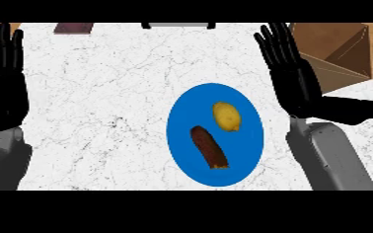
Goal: Pick the lemon from the plate and place it in the cardboard box
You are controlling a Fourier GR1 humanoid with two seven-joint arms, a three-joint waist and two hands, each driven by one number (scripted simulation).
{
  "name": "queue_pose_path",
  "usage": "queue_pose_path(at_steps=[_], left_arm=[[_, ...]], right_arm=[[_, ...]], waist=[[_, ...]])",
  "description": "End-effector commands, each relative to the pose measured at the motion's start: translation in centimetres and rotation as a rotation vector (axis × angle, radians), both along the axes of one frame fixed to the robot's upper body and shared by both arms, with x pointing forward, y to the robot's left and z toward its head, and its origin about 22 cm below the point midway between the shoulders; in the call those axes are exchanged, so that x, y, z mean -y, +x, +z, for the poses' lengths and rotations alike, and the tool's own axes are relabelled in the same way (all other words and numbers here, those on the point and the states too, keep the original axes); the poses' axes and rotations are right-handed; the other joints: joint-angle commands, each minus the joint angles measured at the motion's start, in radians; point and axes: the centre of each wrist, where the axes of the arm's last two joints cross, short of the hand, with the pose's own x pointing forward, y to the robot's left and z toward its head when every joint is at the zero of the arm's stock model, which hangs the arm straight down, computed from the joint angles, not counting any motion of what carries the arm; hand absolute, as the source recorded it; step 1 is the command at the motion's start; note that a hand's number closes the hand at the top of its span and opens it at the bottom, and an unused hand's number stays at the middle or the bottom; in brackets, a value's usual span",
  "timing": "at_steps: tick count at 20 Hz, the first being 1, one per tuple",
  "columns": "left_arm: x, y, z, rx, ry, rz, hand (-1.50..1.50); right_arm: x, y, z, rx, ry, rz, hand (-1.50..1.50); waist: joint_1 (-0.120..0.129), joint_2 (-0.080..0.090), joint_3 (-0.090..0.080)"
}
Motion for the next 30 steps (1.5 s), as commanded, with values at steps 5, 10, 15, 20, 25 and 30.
queue_pose_path(at_steps=[5,10,15,20,25,30], left_arm=[[2.9,-0.9,-5.5,-0.331,0.243,-0.275,0.0],[3.6,-1.8,-7.2,-0.44,0.247,-0.342,0.0],[4.6,-2.5,-8.5,-0.512,0.285,-0.412,0.0],[6.0,-2.4,-9.1,-0.53,0.275,-0.426,0.0],[5.9,-2.4,-8.3,-0.509,0.285,-0.426,0.0],[6.7,-1.5,-8.1,-0.493,0.307,-0.46,0.0]], right_arm=[[-0.7,-2.7,-7.0,-0.359,-0.335,-0.179,-1.5],[6.8,-3.5,-8.3,-0.193,-0.889,-0.393,-1.5],[4.9,-5.1,-8.4,0.028,-1.176,-0.473,-1.5],[2.1,-7.6,-4.8,0.05,-1.306,-0.511,-1.5],[-0.6,-11.2,-0.5,-0.105,-1.427,-0.415,-1.5],[-4.2,-13.2,4.6,-0.242,-1.459,-0.35,-1.5]], waist=[[-0.038,0.012,0.02],[-0.081,0.004,0.008],[-0.044,-0.019,0.014],[-0.054,-0.025,0.014],[-0.027,-0.02,0.017],[0.002,-0.005,0.019]])
